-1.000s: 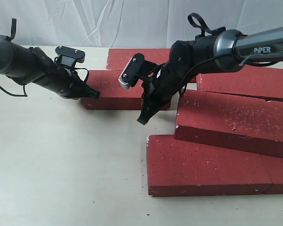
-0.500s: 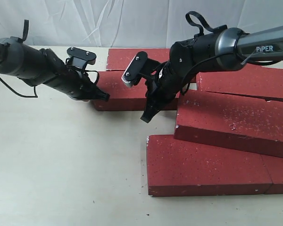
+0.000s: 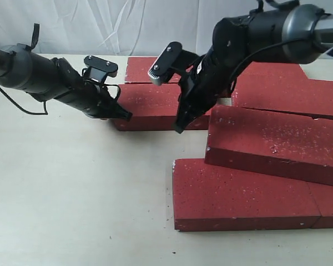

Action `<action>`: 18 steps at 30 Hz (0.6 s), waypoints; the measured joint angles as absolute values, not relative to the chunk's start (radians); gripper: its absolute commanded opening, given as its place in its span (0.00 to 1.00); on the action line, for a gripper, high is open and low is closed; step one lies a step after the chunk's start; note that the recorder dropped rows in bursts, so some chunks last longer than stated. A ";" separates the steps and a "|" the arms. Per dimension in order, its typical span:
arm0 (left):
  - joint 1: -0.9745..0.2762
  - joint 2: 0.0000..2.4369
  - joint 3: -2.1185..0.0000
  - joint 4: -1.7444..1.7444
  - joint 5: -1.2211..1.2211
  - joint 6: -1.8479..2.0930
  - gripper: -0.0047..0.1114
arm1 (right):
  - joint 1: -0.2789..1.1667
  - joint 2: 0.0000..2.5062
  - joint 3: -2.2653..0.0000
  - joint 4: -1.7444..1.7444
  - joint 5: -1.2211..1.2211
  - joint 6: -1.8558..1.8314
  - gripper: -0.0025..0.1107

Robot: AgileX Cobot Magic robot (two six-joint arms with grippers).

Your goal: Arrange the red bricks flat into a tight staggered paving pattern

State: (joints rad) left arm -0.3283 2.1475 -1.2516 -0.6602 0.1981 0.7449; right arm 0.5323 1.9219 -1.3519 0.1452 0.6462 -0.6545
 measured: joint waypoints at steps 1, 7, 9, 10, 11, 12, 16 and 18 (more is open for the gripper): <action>-0.326 2.147 -1.253 -0.658 0.200 0.745 0.04 | 0.520 1.905 -1.352 0.180 0.672 -0.655 0.01; -0.311 2.144 -1.253 -0.658 0.228 0.745 0.04 | 0.488 1.869 -1.318 0.340 0.803 -0.787 0.01; -0.309 2.144 -1.253 -0.658 0.234 0.745 0.04 | 0.490 1.882 -1.312 0.369 0.801 -0.817 0.01; -0.307 2.144 -1.253 -0.658 0.236 0.745 0.04 | 0.492 1.887 -1.313 0.376 0.797 -0.825 0.01; -0.308 2.144 -1.253 -0.658 0.242 0.745 0.04 | 0.492 1.893 -1.313 0.376 0.792 -0.830 0.01; -0.308 2.144 -1.253 -0.658 0.242 0.745 0.04 | 0.492 1.897 -1.313 0.368 0.791 -0.831 0.01; -0.308 2.142 -1.253 -0.658 0.246 0.745 0.04 | 0.492 1.906 -1.313 0.229 0.818 -0.760 0.01; -0.308 2.142 -1.253 -0.658 0.246 0.745 0.04 | 0.492 1.906 -1.313 0.163 0.821 -0.699 0.01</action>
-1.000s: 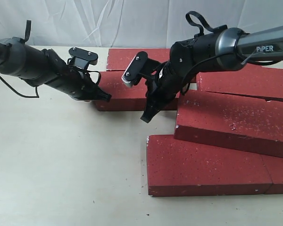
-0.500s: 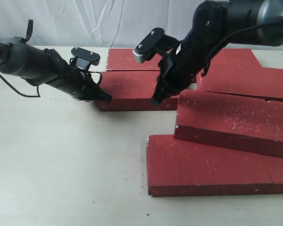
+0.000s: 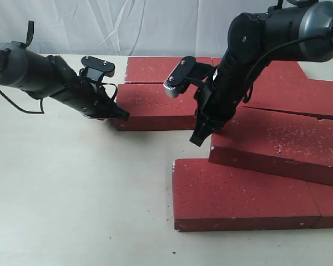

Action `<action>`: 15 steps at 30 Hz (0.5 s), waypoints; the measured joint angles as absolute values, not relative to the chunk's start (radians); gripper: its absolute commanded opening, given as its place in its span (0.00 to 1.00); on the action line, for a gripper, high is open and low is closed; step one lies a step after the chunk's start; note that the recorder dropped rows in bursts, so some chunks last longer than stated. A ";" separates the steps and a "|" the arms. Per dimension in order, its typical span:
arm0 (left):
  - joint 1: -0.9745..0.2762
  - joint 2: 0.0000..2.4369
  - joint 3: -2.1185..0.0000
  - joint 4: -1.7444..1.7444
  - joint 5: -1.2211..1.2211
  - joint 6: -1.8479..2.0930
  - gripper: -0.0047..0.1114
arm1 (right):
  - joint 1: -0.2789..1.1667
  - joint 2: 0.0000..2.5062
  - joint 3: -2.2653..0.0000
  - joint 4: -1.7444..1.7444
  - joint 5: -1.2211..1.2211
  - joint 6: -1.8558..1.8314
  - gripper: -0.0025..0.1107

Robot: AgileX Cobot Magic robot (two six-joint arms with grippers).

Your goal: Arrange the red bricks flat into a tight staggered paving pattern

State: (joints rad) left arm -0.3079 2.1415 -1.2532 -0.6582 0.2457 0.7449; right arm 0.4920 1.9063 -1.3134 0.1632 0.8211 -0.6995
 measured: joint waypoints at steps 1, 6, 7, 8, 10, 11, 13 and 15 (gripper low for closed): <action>-0.308 2.142 -1.253 -0.658 0.246 0.745 0.04 | 0.492 1.906 -1.313 0.133 0.823 -0.672 0.01; -0.308 2.142 -1.253 -0.656 0.246 0.745 0.04 | 0.492 1.889 -1.313 0.043 0.860 -0.584 0.01; -0.308 2.142 -1.253 -0.656 0.248 0.745 0.04 | 0.492 1.883 -1.313 0.027 0.873 -0.566 0.01; -0.308 2.142 -1.253 -0.656 0.248 0.745 0.04 | 0.492 1.881 -1.313 0.011 0.885 -0.551 0.01; -0.308 2.142 -1.253 -0.656 0.248 0.745 0.04 | 0.492 1.877 -1.313 -0.033 0.912 -0.509 0.01; -0.308 2.142 -1.253 -0.656 0.248 0.745 0.04 | 0.492 1.877 -1.311 -0.059 0.918 -0.486 0.01; -0.308 2.142 -1.253 -0.656 0.248 0.745 0.04 | 0.492 1.877 -1.305 -0.107 0.925 -0.454 0.01; -0.308 2.142 -1.253 -0.656 0.248 0.745 0.04 | 0.492 1.877 -1.303 -0.141 0.920 -0.428 0.01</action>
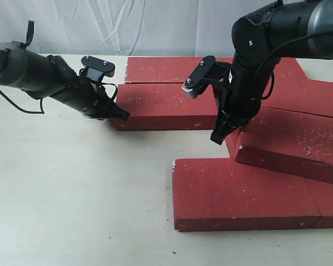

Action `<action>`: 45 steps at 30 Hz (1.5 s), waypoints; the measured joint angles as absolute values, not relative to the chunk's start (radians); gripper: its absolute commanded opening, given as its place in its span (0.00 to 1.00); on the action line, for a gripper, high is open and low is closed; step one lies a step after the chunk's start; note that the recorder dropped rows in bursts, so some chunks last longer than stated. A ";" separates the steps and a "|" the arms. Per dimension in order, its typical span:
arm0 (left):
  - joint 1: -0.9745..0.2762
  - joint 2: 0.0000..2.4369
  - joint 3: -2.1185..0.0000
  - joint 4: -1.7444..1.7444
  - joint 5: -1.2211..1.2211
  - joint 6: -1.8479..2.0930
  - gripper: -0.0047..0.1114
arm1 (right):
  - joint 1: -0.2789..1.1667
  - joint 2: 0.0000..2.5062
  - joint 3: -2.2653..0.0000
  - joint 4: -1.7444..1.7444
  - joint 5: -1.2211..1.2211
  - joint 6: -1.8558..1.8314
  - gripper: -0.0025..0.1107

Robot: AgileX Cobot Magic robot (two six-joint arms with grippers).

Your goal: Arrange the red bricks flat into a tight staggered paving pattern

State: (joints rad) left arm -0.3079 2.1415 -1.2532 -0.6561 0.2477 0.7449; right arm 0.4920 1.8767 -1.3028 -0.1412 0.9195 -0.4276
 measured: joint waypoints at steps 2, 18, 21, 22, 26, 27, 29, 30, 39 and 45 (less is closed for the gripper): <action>-0.308 2.142 -1.253 -0.656 0.248 0.743 0.04 | 0.492 1.873 -1.301 -0.142 0.878 -0.418 0.01; -0.259 2.117 -1.250 -0.701 0.356 0.789 0.04 | 0.492 1.997 -1.329 0.349 0.551 -0.759 0.01; -0.270 2.124 -1.250 -0.716 0.327 0.793 0.04 | 0.492 1.999 -1.329 0.351 0.556 -0.759 0.01; -0.270 2.126 -1.250 -0.722 0.325 0.794 0.04 | 0.492 1.999 -1.332 0.351 0.563 -0.759 0.01; -0.279 2.138 -1.266 -0.732 0.314 0.795 0.04 | 0.492 1.999 -1.340 0.351 0.623 -0.768 0.01; -0.283 2.143 -1.272 -0.734 0.309 0.795 0.04 | 0.492 1.999 -1.345 0.351 0.644 -0.773 0.01; -0.296 2.149 -1.280 -0.736 0.302 0.795 0.04 | 0.492 1.999 -1.349 0.351 0.675 -0.781 0.01; -0.299 2.152 -1.284 -0.736 0.300 0.795 0.04 | 0.492 1.999 -1.349 0.351 0.683 -0.785 0.01; -0.304 2.155 -1.286 -0.757 0.298 0.796 0.04 | 0.492 2.009 -1.353 0.287 0.686 -0.789 0.01; -0.304 2.155 -1.286 -0.771 0.298 0.796 0.04 | 0.492 2.041 -1.353 0.253 0.624 -0.787 0.01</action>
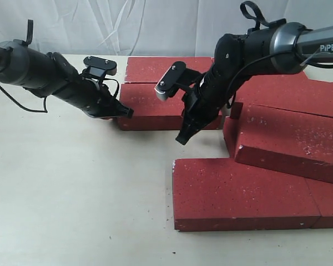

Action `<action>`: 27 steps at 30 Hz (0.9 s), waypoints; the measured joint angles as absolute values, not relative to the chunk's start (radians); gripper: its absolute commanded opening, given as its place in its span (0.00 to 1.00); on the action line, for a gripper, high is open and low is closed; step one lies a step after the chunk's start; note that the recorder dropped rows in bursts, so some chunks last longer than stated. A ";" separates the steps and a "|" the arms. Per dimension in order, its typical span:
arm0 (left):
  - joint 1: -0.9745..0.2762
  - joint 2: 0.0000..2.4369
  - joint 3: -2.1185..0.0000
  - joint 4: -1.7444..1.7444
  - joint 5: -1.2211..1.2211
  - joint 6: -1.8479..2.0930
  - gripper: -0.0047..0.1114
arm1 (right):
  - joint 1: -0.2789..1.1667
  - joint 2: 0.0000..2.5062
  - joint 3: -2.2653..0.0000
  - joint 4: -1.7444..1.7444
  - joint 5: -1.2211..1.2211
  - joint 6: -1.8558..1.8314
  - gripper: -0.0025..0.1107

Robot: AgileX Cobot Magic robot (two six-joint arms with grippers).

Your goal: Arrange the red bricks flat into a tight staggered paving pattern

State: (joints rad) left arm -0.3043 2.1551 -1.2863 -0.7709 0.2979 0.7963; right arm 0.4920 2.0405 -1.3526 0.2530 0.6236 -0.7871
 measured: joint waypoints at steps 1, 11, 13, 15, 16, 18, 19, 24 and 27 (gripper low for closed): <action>-0.306 2.155 -1.286 -0.771 0.298 0.796 0.04 | 0.492 2.042 -1.353 0.253 0.605 -0.786 0.01; -0.348 2.164 -1.295 -0.775 0.271 0.818 0.04 | 0.492 2.055 -1.353 0.203 0.571 -0.760 0.01; -0.352 2.165 -1.295 -0.779 0.271 0.820 0.04 | 0.492 2.055 -1.353 0.189 0.569 -0.751 0.01; -0.352 2.165 -1.295 -0.783 0.269 0.820 0.04 | 0.492 2.055 -1.353 0.164 0.569 -0.733 0.01; -0.352 2.165 -1.295 -0.783 0.269 0.820 0.04 | 0.492 2.055 -1.353 0.152 0.569 -0.719 0.01; -0.352 2.165 -1.295 -0.783 0.269 0.820 0.04 | 0.492 2.055 -1.353 0.130 0.569 -0.698 0.01; -0.352 2.165 -1.295 -0.784 0.269 0.820 0.04 | 0.492 2.055 -1.354 0.125 0.574 -0.689 0.01; -0.352 2.165 -1.295 -0.782 0.269 0.824 0.04 | 0.492 2.036 -1.374 0.137 0.650 -0.661 0.01; -0.350 2.165 -1.295 -0.769 0.271 0.826 0.04 | 0.492 1.992 -1.376 0.140 0.743 -0.657 0.01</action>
State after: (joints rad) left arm -0.3502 2.1650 -1.2950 -0.7688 0.2715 0.8257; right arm 0.4920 1.9921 -1.3764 0.1401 0.7434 -0.6569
